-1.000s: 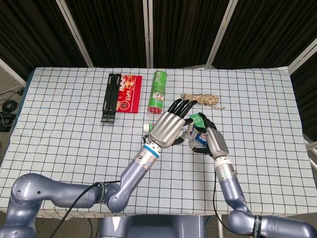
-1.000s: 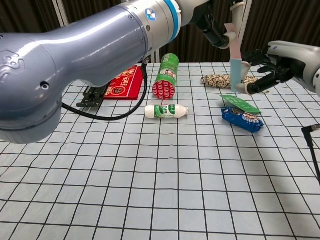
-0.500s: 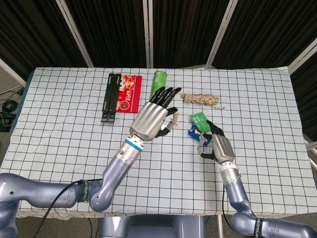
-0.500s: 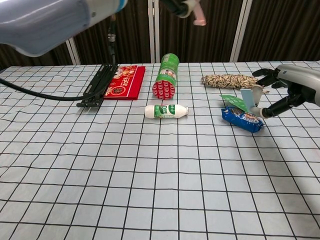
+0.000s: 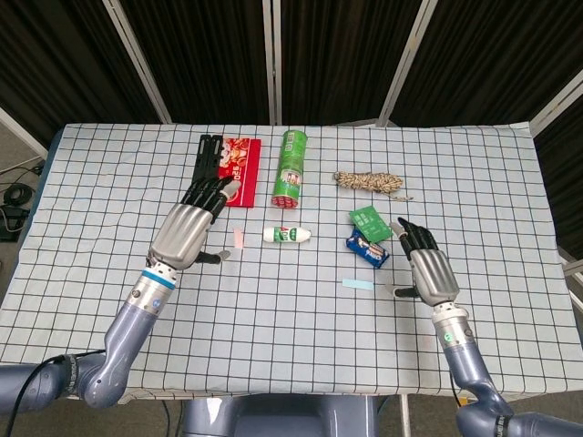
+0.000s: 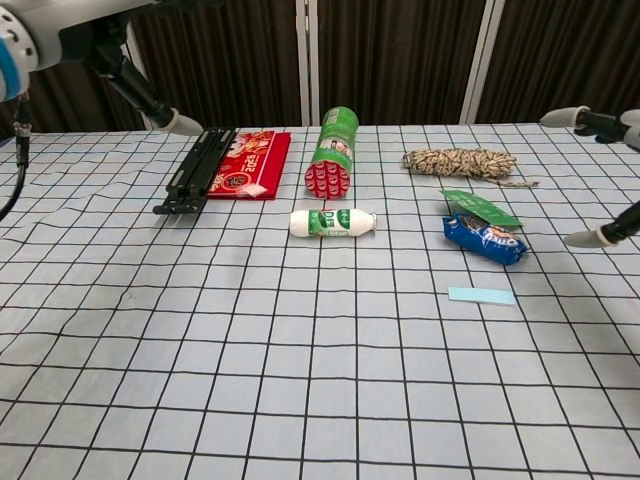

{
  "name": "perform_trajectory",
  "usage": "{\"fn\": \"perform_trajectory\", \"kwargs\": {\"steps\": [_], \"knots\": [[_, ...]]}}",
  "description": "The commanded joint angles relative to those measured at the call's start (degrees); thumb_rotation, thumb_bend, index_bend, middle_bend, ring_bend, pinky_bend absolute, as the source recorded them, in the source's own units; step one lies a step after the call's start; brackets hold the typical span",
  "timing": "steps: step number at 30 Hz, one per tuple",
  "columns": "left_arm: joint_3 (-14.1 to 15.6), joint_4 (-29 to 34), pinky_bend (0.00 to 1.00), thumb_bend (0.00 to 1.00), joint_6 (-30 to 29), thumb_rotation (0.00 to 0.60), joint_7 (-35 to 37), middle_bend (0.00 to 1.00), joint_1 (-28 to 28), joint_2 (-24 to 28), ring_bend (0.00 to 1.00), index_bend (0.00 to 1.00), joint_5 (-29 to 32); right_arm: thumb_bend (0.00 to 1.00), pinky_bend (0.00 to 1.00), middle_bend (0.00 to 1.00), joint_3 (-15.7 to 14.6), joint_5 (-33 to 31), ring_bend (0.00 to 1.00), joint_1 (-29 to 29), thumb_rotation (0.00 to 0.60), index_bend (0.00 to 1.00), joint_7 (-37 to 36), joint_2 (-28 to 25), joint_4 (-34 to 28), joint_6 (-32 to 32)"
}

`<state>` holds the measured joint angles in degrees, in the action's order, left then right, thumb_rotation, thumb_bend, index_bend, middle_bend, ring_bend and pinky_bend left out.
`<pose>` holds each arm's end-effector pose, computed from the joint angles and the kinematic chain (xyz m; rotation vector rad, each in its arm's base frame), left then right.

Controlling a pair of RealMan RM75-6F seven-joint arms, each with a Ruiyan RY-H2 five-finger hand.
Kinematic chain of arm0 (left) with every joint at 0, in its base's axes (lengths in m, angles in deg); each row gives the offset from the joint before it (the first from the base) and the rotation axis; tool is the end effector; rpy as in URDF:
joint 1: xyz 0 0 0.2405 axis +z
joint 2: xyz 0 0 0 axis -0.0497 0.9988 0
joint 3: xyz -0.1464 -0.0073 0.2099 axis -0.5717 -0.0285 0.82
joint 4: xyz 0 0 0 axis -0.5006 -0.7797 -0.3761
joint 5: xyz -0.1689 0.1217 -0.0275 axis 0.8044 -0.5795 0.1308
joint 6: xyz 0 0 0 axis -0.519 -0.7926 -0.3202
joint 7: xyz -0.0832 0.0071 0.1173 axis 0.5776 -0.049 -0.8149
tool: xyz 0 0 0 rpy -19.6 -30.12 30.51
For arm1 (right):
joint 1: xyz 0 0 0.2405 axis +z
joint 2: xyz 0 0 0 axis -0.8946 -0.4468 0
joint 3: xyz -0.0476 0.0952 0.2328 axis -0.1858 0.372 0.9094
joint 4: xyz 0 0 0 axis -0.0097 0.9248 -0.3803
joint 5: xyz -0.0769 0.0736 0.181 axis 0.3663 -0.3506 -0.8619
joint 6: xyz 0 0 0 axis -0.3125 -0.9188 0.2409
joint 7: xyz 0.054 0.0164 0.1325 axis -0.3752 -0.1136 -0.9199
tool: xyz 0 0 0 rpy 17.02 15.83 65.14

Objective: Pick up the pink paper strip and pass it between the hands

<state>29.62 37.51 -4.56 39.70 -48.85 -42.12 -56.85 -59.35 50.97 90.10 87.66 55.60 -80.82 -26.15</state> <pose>-0.0792 0.3249 0.0662 -1.7162 -0.8751 -1.2045 -0.2232 -0.2899 0.0557 1.4935 -1.1109 1.1046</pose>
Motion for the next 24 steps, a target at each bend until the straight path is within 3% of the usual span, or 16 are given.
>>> {"fn": "perform_trajectory", "kwargs": {"steps": [1, 4, 7, 10, 14, 18, 24], "knots": [[3.6, -0.4, 0.00, 0.00, -4.1, 0.600, 3.3, 0.00, 5.1, 3.0, 0.00, 0.00, -5.3, 0.00, 0.00, 0.00, -2.1, 5.7, 0.00, -2.1, 0.600, 0.03, -2.4, -2.5, 2.5, -3.3], [5.9, -0.9, 0.00, 0.00, -6.8, 0.600, 6.5, 0.00, 8.7, 5.1, 0.00, 0.00, -9.3, 0.00, 0.00, 0.00, -4.1, 12.6, 0.00, -3.3, 0.600, 0.02, -4.5, -3.9, 7.0, -6.9], [10.5, 0.3, 0.00, 0.00, -12.2, 0.600, 7.0, 0.00, 14.7, 9.5, 0.00, 0.00, -14.5, 0.00, 0.00, 0.00, -6.3, 19.4, 0.00, -5.1, 0.600, 0.00, -7.8, -6.4, 12.7, -12.0], [14.0, -0.1, 0.00, 0.00, -17.5, 0.600, 8.9, 0.00, 20.1, 11.6, 0.00, 0.00, -19.4, 0.00, 0.00, 0.00, -7.0, 21.3, 0.00, -7.4, 0.600, 0.00, -8.8, -7.8, 15.2, -16.0], [17.5, -2.8, 0.00, 0.00, -22.7, 0.600, 12.8, 0.00, 26.5, 12.7, 0.00, 0.00, -23.5, 0.00, 0.00, 0.00, -7.3, 20.8, 0.00, -10.8, 0.600, 0.00, -7.5, -10.2, 13.4, -19.3], [18.9, -6.1, 0.00, 0.00, -24.8, 0.600, 15.7, 0.00, 30.5, 12.5, 0.00, 0.00, -24.9, 0.00, 0.00, 0.00, -7.8, 19.6, 0.00, -13.8, 0.600, 0.00, -4.4, -12.6, 8.9, -20.5], [18.1, -11.5, 0.00, 0.00, -25.2, 0.600, 19.7, 0.00, 33.2, 10.6, 0.00, 0.00, -26.3, 0.00, 0.00, 0.00, -8.4, 20.1, 0.00, -16.3, 0.600, 0.00, -3.2, -13.8, 6.9, -21.4]]}}
